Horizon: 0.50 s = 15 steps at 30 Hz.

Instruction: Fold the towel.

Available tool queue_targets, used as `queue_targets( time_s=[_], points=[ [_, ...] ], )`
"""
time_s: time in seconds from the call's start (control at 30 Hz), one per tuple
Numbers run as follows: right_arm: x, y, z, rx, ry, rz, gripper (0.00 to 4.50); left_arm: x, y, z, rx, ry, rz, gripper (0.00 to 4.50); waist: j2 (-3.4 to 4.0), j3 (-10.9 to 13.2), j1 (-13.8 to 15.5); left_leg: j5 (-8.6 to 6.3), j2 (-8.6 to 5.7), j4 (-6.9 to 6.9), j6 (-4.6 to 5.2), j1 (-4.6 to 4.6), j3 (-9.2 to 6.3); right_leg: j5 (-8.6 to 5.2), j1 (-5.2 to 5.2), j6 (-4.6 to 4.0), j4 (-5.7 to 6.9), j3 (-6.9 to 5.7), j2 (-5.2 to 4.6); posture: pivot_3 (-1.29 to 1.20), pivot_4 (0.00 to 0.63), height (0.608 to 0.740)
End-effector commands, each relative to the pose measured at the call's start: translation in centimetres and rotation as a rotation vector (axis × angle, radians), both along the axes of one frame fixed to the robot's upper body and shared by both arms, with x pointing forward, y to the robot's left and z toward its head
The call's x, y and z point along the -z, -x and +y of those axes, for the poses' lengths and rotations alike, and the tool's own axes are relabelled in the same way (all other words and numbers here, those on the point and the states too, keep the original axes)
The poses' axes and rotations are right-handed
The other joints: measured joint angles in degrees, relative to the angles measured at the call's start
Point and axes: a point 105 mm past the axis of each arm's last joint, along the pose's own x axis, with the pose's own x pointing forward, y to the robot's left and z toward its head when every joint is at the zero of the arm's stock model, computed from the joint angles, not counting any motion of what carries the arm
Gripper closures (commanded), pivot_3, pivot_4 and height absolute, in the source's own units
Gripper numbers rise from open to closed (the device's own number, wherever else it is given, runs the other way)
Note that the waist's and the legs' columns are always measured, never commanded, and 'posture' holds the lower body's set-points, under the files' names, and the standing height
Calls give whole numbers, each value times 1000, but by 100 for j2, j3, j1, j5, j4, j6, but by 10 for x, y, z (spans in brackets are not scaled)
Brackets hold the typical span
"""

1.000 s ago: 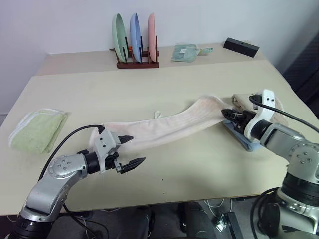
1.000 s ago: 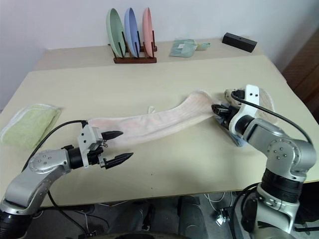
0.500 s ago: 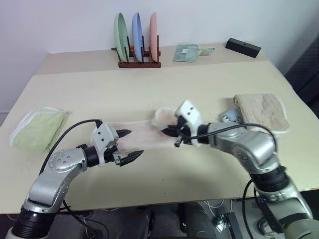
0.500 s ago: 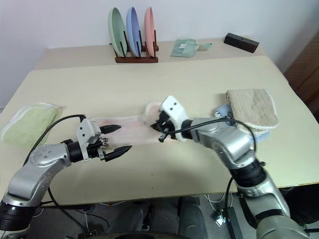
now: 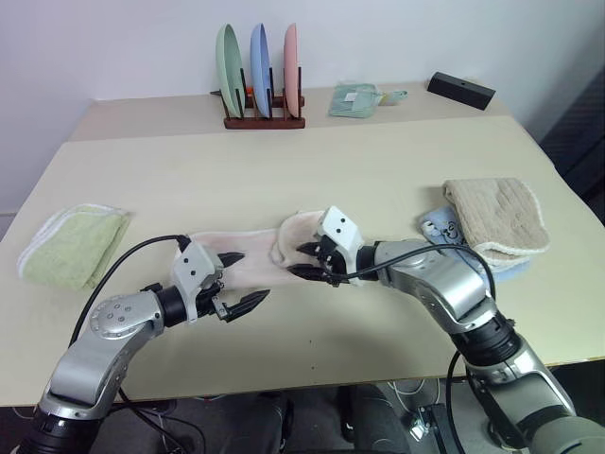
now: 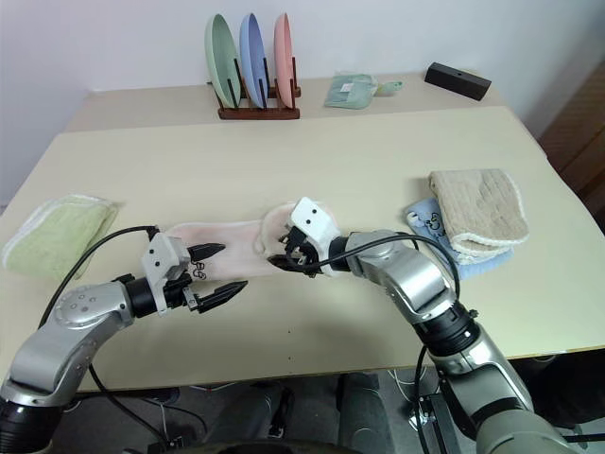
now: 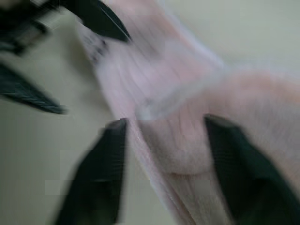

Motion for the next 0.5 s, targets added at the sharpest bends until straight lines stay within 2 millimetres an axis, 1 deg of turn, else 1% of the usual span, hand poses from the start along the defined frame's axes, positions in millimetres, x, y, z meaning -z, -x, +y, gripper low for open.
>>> queue_targets(
  time_s=[0.03,0.07,0.1,0.17,0.27,0.3,0.33,0.37,0.43,0.5],
  points=[
    [-33,4,-11,-52,-73,-125,836,-14,3,9,-47,25,-42,0,-1,0,0,0,1,0,0,1,0,0,1,0,0,0,1,0,150,735],
    [-39,-2,-15,-23,-102,-128,972,-14,4,11,-65,31,-41,0,-1,0,0,0,1,0,0,2,0,0,3,0,1,0,0,0,150,735],
    [-43,-10,-19,20,-129,-124,1331,-13,4,14,-82,39,-39,0,-2,0,-3,0,1,0,0,2,0,0,3,0,1,0,0,0,150,735],
    [-41,-32,-25,114,-125,-128,2253,-13,4,17,-111,60,-34,0,-2,0,-19,0,3,-1,-1,5,1,0,4,0,2,0,1,0,150,735],
    [-29,-48,-23,135,-78,-157,3769,-10,5,17,-133,79,-23,0,-2,0,-13,1,4,-1,-3,6,2,1,3,-2,4,0,2,0,150,735],
    [-26,-51,-22,134,-76,-159,4188,-9,5,16,-136,81,-20,0,-2,0,-13,1,4,-2,-3,4,1,1,0,-2,3,0,3,0,150,735],
    [-22,-54,-19,134,-77,-161,4422,-7,6,16,-138,81,-15,0,-2,0,-11,1,4,-4,-3,4,1,1,0,-3,3,0,2,0,150,735],
    [-16,-56,-14,124,-78,-160,4422,-5,7,15,-144,83,-9,0,-3,-1,-13,1,4,-4,-3,3,2,1,-2,-3,2,1,2,0,150,735],
    [4,-58,-1,95,-69,-149,4422,1,9,17,-173,93,8,0,-3,-1,-25,1,4,-4,-3,3,2,1,-1,-3,1,1,2,0,150,735],
    [18,-58,6,69,-51,-143,4422,3,9,19,-194,99,11,0,-3,-1,-33,1,4,-4,-4,4,2,1,-2,-3,3,1,4,0,150,735]
  ],
)
